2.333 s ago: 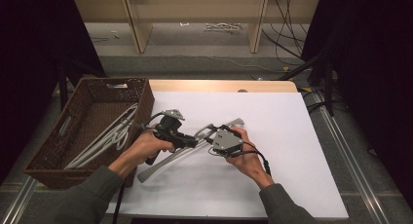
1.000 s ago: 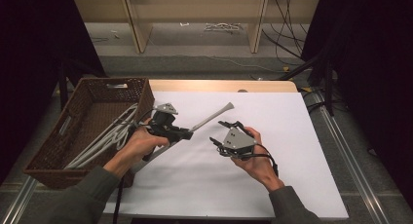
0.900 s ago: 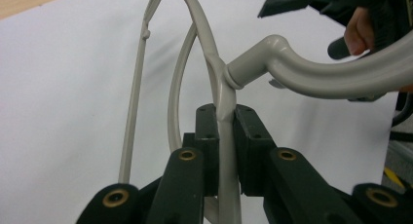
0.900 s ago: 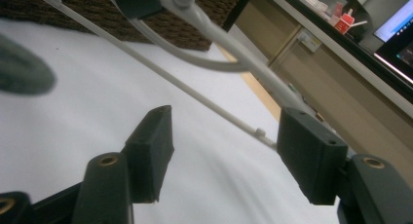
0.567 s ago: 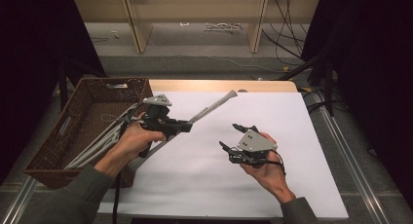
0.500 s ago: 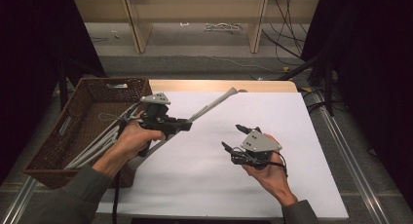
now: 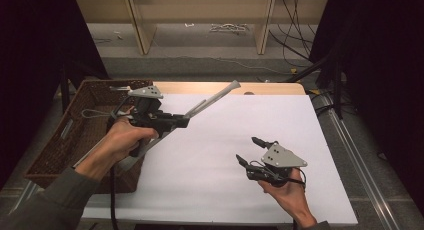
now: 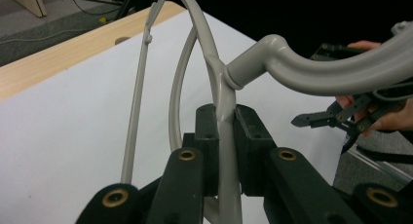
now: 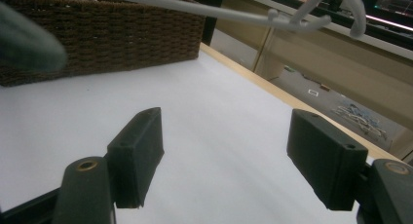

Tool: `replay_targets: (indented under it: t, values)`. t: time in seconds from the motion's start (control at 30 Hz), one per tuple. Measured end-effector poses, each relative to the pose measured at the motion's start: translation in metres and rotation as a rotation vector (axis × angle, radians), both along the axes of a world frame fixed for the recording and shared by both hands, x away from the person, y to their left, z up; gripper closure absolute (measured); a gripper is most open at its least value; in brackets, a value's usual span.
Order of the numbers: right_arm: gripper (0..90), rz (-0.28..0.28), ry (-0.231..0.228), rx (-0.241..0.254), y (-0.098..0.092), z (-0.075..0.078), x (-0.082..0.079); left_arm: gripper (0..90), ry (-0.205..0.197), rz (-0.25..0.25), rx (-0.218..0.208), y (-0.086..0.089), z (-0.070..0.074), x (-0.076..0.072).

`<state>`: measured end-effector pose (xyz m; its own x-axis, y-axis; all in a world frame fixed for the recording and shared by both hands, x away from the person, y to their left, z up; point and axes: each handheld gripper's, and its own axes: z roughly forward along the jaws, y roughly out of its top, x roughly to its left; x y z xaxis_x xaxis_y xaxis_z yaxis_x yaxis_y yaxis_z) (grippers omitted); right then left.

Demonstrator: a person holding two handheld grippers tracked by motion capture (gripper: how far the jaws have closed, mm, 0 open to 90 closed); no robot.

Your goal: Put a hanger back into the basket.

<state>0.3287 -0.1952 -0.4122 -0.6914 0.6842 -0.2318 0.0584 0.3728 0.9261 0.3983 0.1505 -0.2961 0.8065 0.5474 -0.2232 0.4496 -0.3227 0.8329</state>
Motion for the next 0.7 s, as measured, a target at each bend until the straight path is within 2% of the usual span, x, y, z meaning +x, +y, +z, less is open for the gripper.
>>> replay_targets:
  t: [0.13,0.2,0.3,0.4,0.47,0.57,0.7]
  values:
    - [28.8,-0.012,0.000,0.018,-0.002,0.000,-0.005,81.2,-0.012,0.021,0.000,0.008,0.007,-0.001]
    - [28.6,-0.009,0.017,0.021,-0.004,0.000,-0.008,81.2,-0.019,0.032,0.002,0.014,0.010,0.000]
    - [28.0,-0.016,0.016,0.033,-0.006,0.000,-0.010,81.2,-0.021,0.069,-0.022,0.028,0.017,-0.001]
    - [27.8,-0.018,0.032,0.036,-0.008,-0.001,-0.014,81.2,-0.019,0.080,-0.052,0.039,0.023,0.000]
    - [27.8,-0.020,0.029,0.041,-0.008,-0.001,-0.015,81.1,-0.039,0.093,-0.046,0.047,0.028,0.000]
    - [27.7,-0.015,0.033,0.039,-0.009,-0.002,-0.017,81.2,-0.048,0.131,-0.038,0.061,0.032,0.001]
    - [27.7,-0.017,0.030,0.041,-0.010,-0.002,-0.021,81.2,-0.055,0.182,-0.030,0.082,0.032,0.004]
